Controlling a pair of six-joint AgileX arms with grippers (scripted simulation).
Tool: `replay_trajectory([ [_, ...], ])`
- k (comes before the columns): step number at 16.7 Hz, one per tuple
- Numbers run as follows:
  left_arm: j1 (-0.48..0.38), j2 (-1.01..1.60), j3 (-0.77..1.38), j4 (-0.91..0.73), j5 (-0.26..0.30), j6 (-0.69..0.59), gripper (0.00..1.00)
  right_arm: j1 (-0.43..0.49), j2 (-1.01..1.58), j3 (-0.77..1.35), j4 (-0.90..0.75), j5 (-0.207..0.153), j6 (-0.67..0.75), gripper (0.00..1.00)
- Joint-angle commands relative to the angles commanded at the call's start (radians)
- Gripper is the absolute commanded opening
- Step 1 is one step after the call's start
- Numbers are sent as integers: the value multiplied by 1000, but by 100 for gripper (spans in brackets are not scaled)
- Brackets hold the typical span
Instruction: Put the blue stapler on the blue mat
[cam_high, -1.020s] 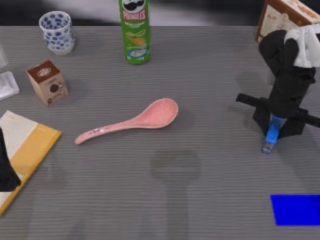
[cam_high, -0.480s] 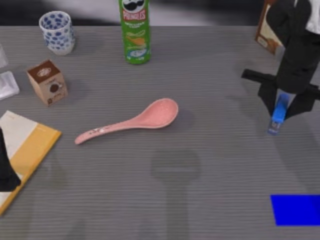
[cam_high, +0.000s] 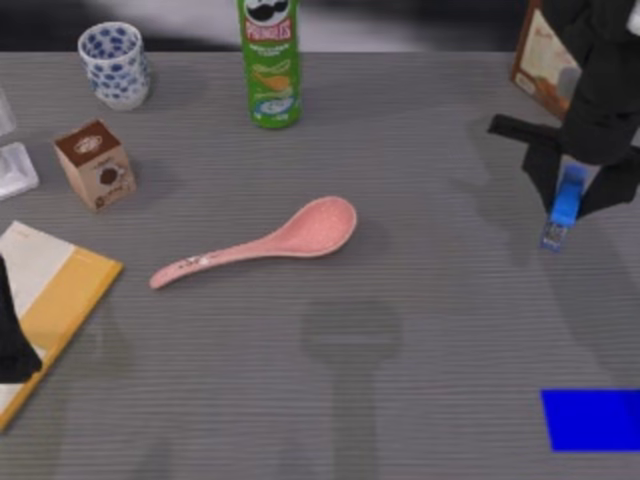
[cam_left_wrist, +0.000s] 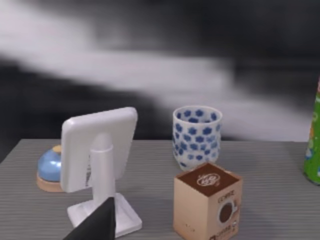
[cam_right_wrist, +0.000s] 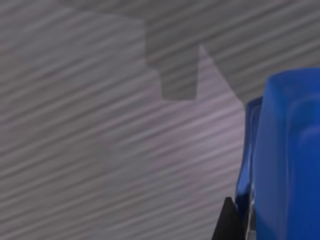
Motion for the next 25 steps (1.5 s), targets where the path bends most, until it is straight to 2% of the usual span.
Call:
replay_trajectory([
  [3, 0, 0, 0, 0, 0, 0, 100, 5, -21, -21, -17, -15, -62, 0],
  [6, 0, 0, 0, 0, 0, 0, 100, 11, -74, -73, -47, -45, -220, 0],
  [11, 0, 0, 0, 0, 0, 0, 100, 22, -210, -217, -94, -95, -654, 0],
  [14, 0, 0, 0, 0, 0, 0, 100, 29, -305, -326, -105, -110, -954, 0],
  [19, 0, 0, 0, 0, 0, 0, 100, 39, -460, -507, -78, -96, -1418, 0],
  [22, 0, 0, 0, 0, 0, 0, 100, 43, -546, -599, -36, -68, -1662, 0],
  [25, 0, 0, 0, 0, 0, 0, 100, 46, -617, -669, 13, -37, -1841, 0],
])
